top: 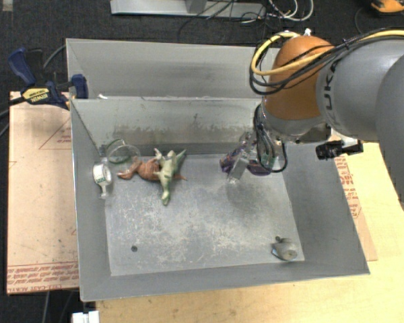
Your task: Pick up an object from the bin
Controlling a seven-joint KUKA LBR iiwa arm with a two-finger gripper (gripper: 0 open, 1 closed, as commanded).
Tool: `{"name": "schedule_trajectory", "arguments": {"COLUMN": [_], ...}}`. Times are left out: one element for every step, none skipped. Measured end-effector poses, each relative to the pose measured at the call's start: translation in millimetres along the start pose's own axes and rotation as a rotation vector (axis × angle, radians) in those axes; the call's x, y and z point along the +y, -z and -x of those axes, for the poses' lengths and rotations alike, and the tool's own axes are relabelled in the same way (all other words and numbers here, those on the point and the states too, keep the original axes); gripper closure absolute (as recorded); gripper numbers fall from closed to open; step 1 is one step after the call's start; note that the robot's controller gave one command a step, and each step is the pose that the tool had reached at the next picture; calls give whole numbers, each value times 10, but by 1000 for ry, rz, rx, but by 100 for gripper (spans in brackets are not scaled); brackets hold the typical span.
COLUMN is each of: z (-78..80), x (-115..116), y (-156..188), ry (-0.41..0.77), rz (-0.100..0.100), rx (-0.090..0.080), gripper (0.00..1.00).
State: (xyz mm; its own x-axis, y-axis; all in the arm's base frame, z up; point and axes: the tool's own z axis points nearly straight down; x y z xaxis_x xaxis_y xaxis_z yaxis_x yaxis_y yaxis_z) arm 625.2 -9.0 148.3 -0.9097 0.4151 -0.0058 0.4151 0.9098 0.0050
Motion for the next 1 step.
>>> {"name": "schedule_trajectory", "arguments": {"z": [-1], "x": [1], "y": [0], "ry": [1], "rz": [0], "rx": [0], "gripper": [100]}}
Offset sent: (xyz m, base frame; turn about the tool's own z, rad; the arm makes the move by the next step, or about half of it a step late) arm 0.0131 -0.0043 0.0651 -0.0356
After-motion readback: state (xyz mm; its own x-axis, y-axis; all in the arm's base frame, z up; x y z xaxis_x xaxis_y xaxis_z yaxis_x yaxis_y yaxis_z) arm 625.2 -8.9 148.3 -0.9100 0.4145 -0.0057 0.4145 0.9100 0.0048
